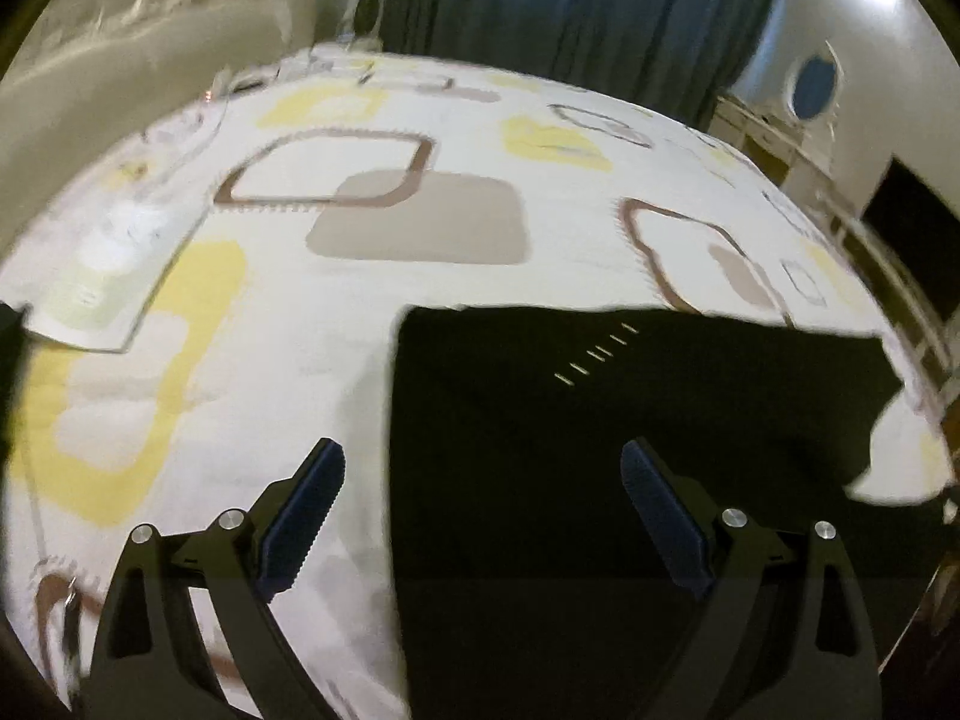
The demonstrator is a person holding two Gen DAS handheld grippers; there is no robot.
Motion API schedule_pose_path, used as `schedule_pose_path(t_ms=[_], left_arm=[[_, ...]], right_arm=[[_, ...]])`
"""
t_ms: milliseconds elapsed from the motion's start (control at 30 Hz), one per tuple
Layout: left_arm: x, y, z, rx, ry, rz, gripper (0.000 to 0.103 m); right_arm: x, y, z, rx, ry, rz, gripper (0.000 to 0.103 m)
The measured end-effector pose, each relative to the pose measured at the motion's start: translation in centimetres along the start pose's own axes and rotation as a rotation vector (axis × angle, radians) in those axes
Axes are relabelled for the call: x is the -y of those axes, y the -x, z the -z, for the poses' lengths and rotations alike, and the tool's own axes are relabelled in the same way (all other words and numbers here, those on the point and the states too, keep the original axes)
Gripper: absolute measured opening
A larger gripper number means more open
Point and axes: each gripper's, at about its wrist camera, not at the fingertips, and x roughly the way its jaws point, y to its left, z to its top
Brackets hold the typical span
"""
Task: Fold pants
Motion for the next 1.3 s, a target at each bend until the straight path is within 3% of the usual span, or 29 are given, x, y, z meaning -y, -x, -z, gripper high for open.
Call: schedule_pose_path(t_ms=[167,300,433,600,800,867,900,933,967,1033,1067,1100,1300], left_arm=[[-3.9,-4.3,-2.2,-0.039,0.131,0.169,0.092],[-3.8,-6.5,-3.3,-0.066,0.112,0.251,0.092],[-4.0,-8.9,-3.9,-0.129,0.097,0.248,0.092],[-4.4,-9.7,-3.6,-0.114,0.081,0.246,0.092],[-3.3,-9.8,-2.9,-0.127,-0.06,0.209,0.093],[-3.3,-9.8,-3.1,-0.127,-0.062,0.199,0.092],[-3.2,-9.7,-3.1,-0.117,-0.064,0.194,0.086],[-3.1,-9.7,-3.1,-0.105,-0.078,0.185,0.07],[-2.9,-9.8,-3.1,-0.103,-0.103,0.166,0.033],[-3.5,-10.0,-3.1,-0.113,-0.083,0.215,0.024],[-3.8,-10.0,-3.1,-0.115,-0.067,0.275,0.007],[-4.1,-10.1,-3.1,-0.121,-0.042,0.322,0.007],[-4.0,-9.8,-3.4,-0.086,-0.059,0.375,0.007]], right_arm=[[-1.0,-1.9,-1.1,-0.029,0.07,-0.014,0.101],[-1.2,-3.9,-1.8,-0.068,0.098,-0.031,0.101],[-1.2,-5.9,-2.8,-0.099,0.126,-0.064,0.101],[-0.5,-8.1,-5.0,-0.115,0.163,-0.12,0.101],[0.9,-12.6,-9.6,-0.146,0.262,-0.197,0.101],[1.2,-14.6,-11.2,-0.172,0.314,-0.211,0.101],[1.2,-15.5,-11.8,-0.183,0.338,-0.222,0.101],[1.2,-16.5,-12.5,-0.196,0.371,-0.231,0.101],[1.1,-17.4,-13.2,-0.203,0.409,-0.225,0.101],[1.1,-18.9,-14.2,-0.197,0.462,-0.207,0.101],[1.2,-19.5,-14.7,-0.195,0.486,-0.207,0.101],[1.2,-20.0,-15.1,-0.196,0.508,-0.209,0.101],[1.0,-23.9,-17.0,-0.256,0.639,-0.28,0.101]])
